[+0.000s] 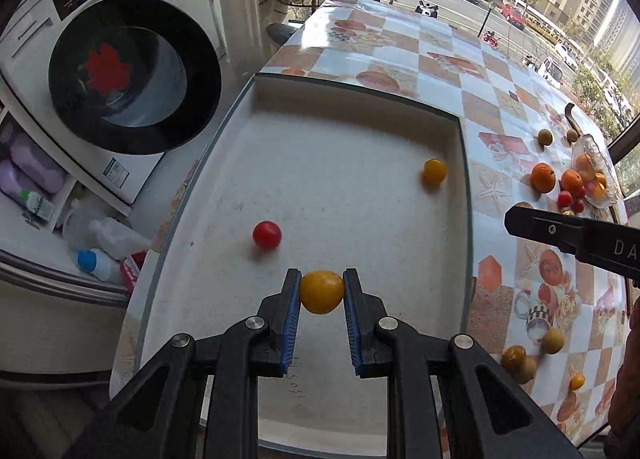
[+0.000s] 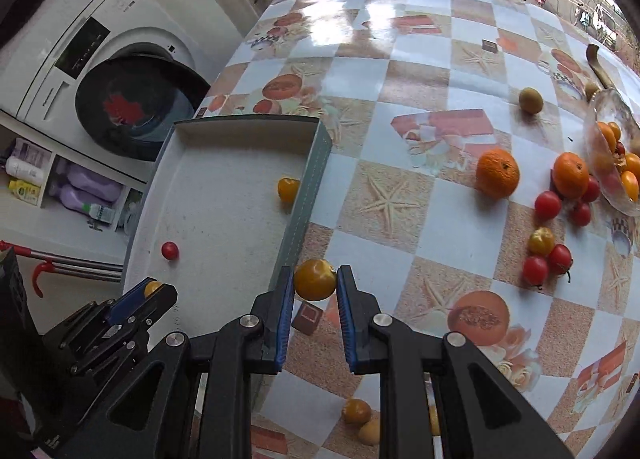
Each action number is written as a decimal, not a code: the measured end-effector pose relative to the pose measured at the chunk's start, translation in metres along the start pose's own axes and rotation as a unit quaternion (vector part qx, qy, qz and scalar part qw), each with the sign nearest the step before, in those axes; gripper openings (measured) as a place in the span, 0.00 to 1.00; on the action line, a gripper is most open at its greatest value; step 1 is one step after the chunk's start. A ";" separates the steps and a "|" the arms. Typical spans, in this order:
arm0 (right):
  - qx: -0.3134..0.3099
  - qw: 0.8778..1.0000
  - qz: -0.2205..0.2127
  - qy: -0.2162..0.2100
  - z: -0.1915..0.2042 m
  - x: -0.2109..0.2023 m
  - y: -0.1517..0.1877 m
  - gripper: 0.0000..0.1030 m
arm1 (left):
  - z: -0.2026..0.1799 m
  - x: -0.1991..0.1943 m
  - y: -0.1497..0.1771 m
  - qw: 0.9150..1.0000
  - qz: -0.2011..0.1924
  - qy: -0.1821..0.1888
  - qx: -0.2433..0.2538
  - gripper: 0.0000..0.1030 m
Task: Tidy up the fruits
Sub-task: 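Carry both tomatoes into the white tray and open both tools, then grasp a brown round fruit with the left tool while the right tool grasps an orange tomato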
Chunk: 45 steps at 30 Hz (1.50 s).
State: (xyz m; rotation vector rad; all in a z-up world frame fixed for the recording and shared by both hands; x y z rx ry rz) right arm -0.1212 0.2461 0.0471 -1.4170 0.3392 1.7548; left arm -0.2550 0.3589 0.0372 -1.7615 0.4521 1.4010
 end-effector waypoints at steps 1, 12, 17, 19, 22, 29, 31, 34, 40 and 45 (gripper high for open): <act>-0.007 1.000 0.003 -0.003 0.008 0.005 -0.003 0.23 | 0.007 0.003 0.002 1.000 0.002 -0.006 -0.004 0.22; -0.047 0.998 0.038 0.003 0.055 0.059 -0.014 0.23 | 0.042 0.025 0.015 0.999 0.017 -0.034 -0.017 0.22; -0.066 0.997 0.042 0.021 0.062 0.070 -0.014 0.23 | 0.038 0.030 0.019 0.999 0.020 -0.039 0.003 0.22; -0.070 0.996 0.047 0.026 0.062 0.074 -0.013 0.23 | 0.037 0.030 0.020 0.999 0.017 -0.044 0.010 0.23; -0.068 0.996 0.058 0.025 0.062 0.081 -0.010 0.23 | 0.035 0.030 0.021 0.999 0.015 -0.047 0.021 0.23; -0.064 0.997 0.047 0.005 0.070 0.079 -0.013 0.74 | 0.033 0.024 0.019 0.997 -0.009 -0.061 0.043 0.82; -0.056 0.998 0.035 -0.001 0.068 0.070 -0.016 0.79 | 0.030 0.026 0.018 0.996 0.001 -0.066 0.053 0.82; -0.038 0.999 0.015 -0.008 0.058 0.052 -0.021 0.79 | 0.022 0.024 0.017 0.996 0.008 -0.058 0.066 0.82; 0.016 1.000 -0.019 0.009 0.015 0.013 -0.009 0.80 | -0.011 0.013 0.014 0.993 0.004 -0.046 0.110 0.82; 0.066 0.996 -0.031 0.050 -0.038 -0.018 0.026 0.80 | -0.050 0.001 0.012 0.988 -0.004 -0.020 0.151 0.82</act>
Point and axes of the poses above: each gripper's, at about its wrist camera, not at the fingertips, and x roughly the way its jaws point, z to its left, y to its underside, the point moved 2 cm from there along x, roughly the way its jaws point, and after that the axes turned 2 degrees about -x, right-handed, at the moved point
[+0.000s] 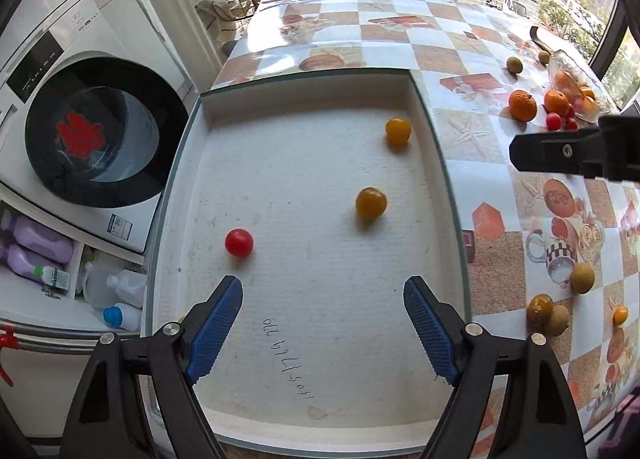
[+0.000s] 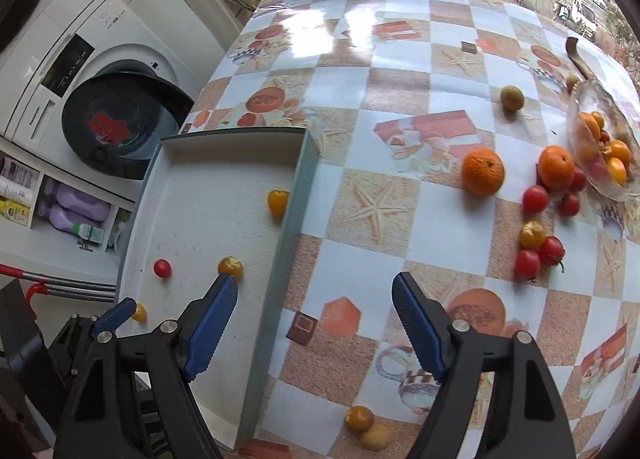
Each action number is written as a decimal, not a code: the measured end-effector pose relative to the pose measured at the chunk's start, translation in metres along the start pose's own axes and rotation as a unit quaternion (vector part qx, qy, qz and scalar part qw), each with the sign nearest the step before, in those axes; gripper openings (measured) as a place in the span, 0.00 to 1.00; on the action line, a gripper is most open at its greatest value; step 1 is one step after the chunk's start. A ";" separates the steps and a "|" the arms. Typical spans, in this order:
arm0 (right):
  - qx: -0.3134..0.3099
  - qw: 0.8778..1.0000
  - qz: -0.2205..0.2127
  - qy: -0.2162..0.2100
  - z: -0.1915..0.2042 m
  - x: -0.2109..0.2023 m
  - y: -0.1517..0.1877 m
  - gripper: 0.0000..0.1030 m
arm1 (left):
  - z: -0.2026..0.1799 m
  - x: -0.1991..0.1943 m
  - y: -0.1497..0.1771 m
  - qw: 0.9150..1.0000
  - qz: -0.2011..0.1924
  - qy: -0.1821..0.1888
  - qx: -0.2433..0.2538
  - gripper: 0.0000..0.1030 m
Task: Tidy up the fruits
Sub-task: 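Grasp a brown round fruit with the left tool while the right tool grasps an orange tomato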
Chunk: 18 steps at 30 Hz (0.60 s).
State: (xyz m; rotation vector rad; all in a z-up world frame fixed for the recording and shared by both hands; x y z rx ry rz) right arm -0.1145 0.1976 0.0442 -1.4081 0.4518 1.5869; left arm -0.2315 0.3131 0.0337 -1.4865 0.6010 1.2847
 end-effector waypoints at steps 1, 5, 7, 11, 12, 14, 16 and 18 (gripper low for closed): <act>0.011 1.000 0.000 0.008 -0.012 -0.005 0.007 0.80 | -0.008 -0.003 -0.003 1.000 -0.004 0.004 0.010 0.82; 0.043 0.998 0.005 0.048 -0.060 -0.028 0.041 0.80 | -0.044 -0.014 -0.013 0.998 -0.014 0.035 0.049 0.82; 0.059 0.996 0.009 0.067 -0.080 -0.038 0.061 0.80 | -0.066 -0.020 -0.017 0.996 -0.017 0.051 0.070 0.82; 0.092 0.991 0.026 0.094 -0.113 -0.050 0.102 0.80 | -0.111 -0.021 -0.017 0.990 -0.010 0.086 0.116 0.82; 0.099 0.990 0.030 0.097 -0.118 -0.052 0.111 0.80 | -0.122 -0.021 -0.017 0.987 -0.008 0.093 0.128 0.82; 0.111 0.988 0.039 0.099 -0.126 -0.053 0.128 0.80 | -0.142 -0.021 -0.014 0.983 -0.004 0.107 0.151 0.82; 0.120 0.987 0.045 0.099 -0.131 -0.052 0.142 0.80 | -0.161 -0.018 -0.011 0.978 0.000 0.115 0.174 0.82; 0.124 0.986 0.051 0.099 -0.133 -0.050 0.151 0.80 | -0.177 -0.017 -0.005 0.973 0.002 0.121 0.195 0.82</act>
Point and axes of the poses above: each gripper's, at about its wrist camera, not at the fingertips, and x roughly the way its jaws point, z to its left, y to its underside, the point moved 2 cm from there along x, roughly the way its jaws point, and after that the axes turned 2 degrees about -x, right-handed, at the moved point
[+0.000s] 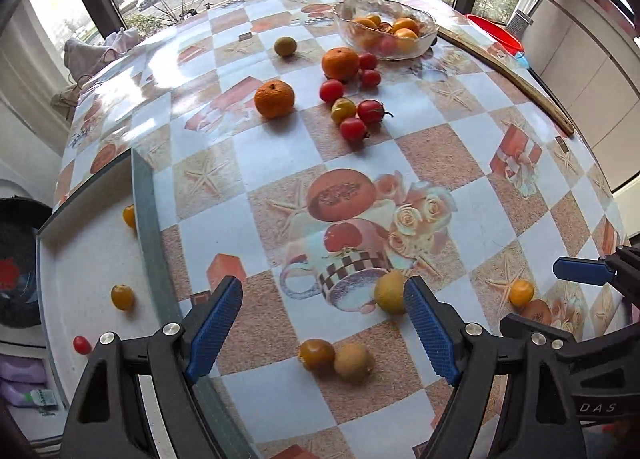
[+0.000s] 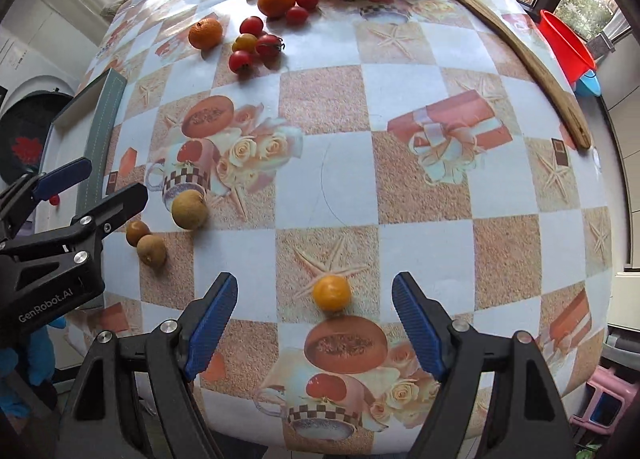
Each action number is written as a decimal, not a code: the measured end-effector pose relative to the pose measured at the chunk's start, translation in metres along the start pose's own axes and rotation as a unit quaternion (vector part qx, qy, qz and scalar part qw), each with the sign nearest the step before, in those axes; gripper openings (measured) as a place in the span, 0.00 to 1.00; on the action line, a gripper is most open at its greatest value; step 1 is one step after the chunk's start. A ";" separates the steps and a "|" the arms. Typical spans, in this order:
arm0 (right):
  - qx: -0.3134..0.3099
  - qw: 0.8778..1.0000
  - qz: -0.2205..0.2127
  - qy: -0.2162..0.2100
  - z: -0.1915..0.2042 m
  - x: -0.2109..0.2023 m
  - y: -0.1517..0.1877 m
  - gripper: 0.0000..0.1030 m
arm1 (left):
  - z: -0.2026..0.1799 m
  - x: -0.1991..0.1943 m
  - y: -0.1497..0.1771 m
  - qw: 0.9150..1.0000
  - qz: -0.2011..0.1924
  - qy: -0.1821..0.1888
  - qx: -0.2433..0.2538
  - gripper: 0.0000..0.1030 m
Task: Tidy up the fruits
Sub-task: 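Grasp a brown round fruit with the left tool while the right tool grasps an orange tomato, then carry both fruits into the white tray and open both tools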
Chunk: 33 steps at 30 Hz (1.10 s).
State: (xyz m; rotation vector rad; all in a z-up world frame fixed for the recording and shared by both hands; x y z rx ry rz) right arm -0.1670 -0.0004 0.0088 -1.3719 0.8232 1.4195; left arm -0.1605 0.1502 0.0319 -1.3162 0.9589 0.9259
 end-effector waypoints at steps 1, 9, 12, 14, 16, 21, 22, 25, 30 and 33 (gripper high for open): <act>0.002 1.000 0.000 0.000 -0.001 0.001 0.003 0.80 | -0.007 0.003 -0.001 1.000 0.001 0.001 0.010 0.82; 0.000 1.000 -0.009 0.002 -0.008 0.006 0.009 0.80 | -0.033 0.027 0.001 0.999 0.025 0.010 0.033 0.81; -0.006 1.000 -0.012 0.002 -0.006 0.008 0.005 0.70 | -0.036 0.031 0.000 0.999 0.031 0.012 0.030 0.81; -0.016 1.000 -0.010 0.003 -0.006 0.011 0.006 0.63 | -0.038 0.036 -0.001 0.999 0.040 0.010 0.029 0.66; -0.030 0.999 -0.013 0.012 0.000 0.012 0.006 0.61 | -0.038 0.038 0.000 0.999 0.041 0.011 0.022 0.63; -0.052 0.998 -0.016 0.035 0.004 0.011 0.007 0.48 | -0.040 0.039 0.002 0.999 0.043 0.020 0.007 0.50; -0.056 0.997 -0.016 0.041 0.004 0.011 0.007 0.44 | -0.043 0.038 0.002 0.999 0.040 0.022 0.011 0.46; -0.060 0.998 -0.014 0.032 0.003 0.009 0.008 0.21 | -0.048 0.034 0.004 0.999 0.036 0.029 0.014 0.28; -0.009 1.000 -0.018 -0.021 -0.014 0.002 0.001 0.21 | -0.030 0.022 0.002 0.996 0.034 0.066 -0.043 0.28; 0.011 0.999 -0.022 -0.033 -0.023 -0.003 -0.004 0.22 | -0.018 0.012 -0.001 0.995 0.024 0.070 -0.067 0.28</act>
Point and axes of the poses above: each gripper's, at about its wrist camera, not at the fingertips, and x roughly the way its jaws point, z to its left, y to its underside, the point moved 2 cm from there along x, roughly the way its jaws point, and after that the axes turned 2 degrees about -x, right-handed, at the moved point
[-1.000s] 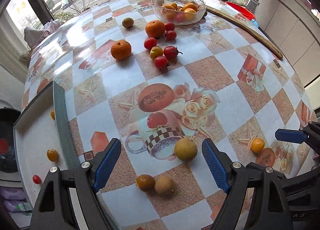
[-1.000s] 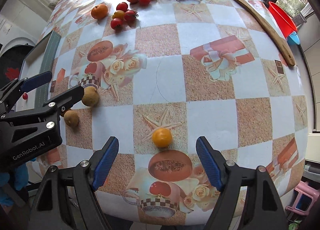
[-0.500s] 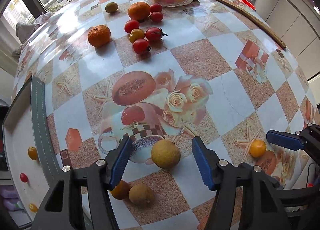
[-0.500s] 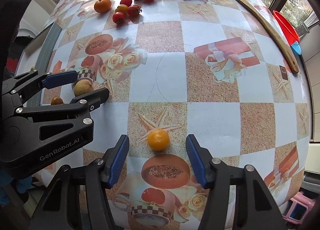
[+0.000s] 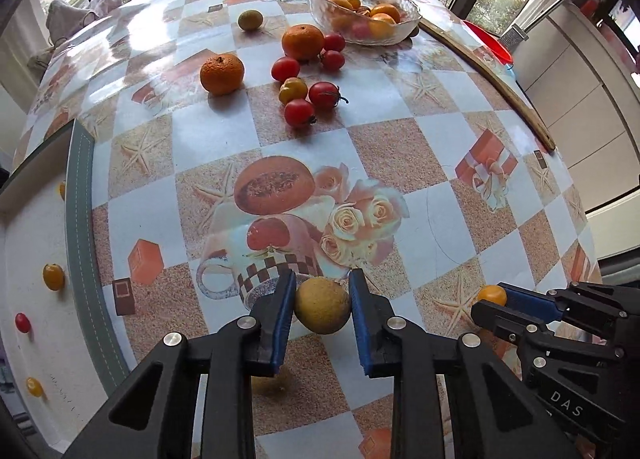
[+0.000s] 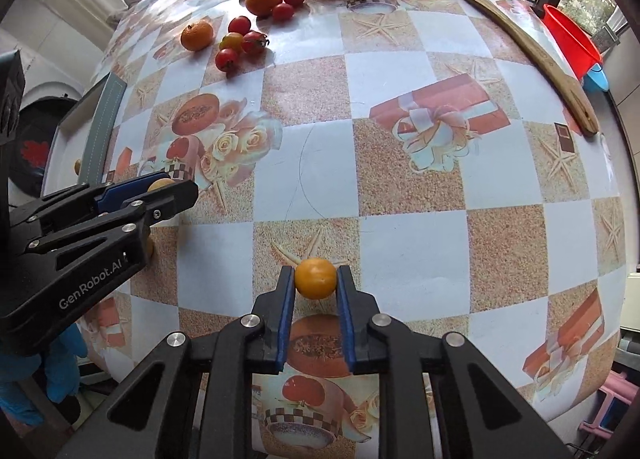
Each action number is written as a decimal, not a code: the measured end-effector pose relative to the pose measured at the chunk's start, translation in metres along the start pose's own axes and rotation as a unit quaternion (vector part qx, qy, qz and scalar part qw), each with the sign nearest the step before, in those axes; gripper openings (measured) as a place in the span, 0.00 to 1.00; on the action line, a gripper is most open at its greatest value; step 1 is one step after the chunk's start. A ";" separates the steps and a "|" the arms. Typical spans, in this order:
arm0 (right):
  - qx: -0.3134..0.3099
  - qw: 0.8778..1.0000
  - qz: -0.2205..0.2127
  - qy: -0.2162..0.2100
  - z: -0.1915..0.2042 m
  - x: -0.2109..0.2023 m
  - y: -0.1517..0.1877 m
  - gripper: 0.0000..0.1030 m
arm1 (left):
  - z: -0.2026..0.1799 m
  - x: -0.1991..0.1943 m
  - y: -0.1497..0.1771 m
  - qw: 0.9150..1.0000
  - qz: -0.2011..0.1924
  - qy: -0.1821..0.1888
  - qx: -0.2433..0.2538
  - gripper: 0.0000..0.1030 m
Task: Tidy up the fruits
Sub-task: 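Carry both fruits into the white tray and open both tools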
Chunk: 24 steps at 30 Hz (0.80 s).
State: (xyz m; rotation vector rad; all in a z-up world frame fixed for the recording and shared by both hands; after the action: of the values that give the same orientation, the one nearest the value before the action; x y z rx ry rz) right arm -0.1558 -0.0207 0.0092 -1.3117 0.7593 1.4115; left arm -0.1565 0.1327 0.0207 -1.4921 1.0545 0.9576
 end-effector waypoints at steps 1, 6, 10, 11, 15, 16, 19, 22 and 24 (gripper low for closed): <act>0.003 1.000 -0.001 -0.002 -0.001 -0.001 -0.002 0.22 | 0.004 -0.004 -0.002 1.000 -0.004 0.001 -0.006 0.28; 0.001 1.000 -0.008 -0.010 0.004 -0.008 -0.012 0.22 | 0.025 -0.019 -0.005 0.999 -0.020 -0.007 -0.027 0.28; -0.009 1.000 -0.013 -0.015 0.016 -0.010 -0.022 0.22 | 0.040 -0.029 -0.005 0.998 -0.032 -0.016 -0.043 0.28; -0.011 1.000 -0.013 -0.018 0.018 -0.010 -0.023 0.22 | 0.045 -0.032 -0.005 0.998 -0.035 -0.018 -0.050 0.28; -0.031 0.999 -0.014 -0.025 0.037 -0.010 -0.033 0.22 | 0.068 -0.046 0.003 0.996 -0.047 -0.031 -0.076 0.28; -0.038 0.999 -0.015 -0.027 0.043 -0.010 -0.037 0.22 | 0.074 -0.049 0.005 0.995 -0.050 -0.034 -0.084 0.28; -0.061 0.997 -0.016 -0.036 0.065 -0.008 -0.047 0.22 | 0.094 -0.058 0.011 0.992 -0.058 -0.046 -0.106 0.28; -0.089 0.995 -0.016 -0.048 0.090 -0.007 -0.057 0.22 | 0.117 -0.066 0.020 0.987 -0.065 -0.060 -0.133 0.28; -0.109 0.992 -0.017 -0.057 0.110 -0.005 -0.064 0.22 | 0.133 -0.070 0.028 0.984 -0.069 -0.071 -0.151 0.28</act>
State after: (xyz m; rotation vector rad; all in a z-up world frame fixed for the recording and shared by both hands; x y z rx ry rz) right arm -0.1312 0.0981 0.0485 -1.3887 0.5149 1.5616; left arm -0.2095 0.2712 0.0582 -1.6909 0.7157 1.1430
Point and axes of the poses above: each gripper's, at about its wrist camera, not at the fingertips, and x roughly the way its jaws point, z to its left, y to its underside, the point moved 2 cm from there along x, roughly the way its jaws point, and after that the axes turned 2 degrees about -x, right-handed, at the moved point
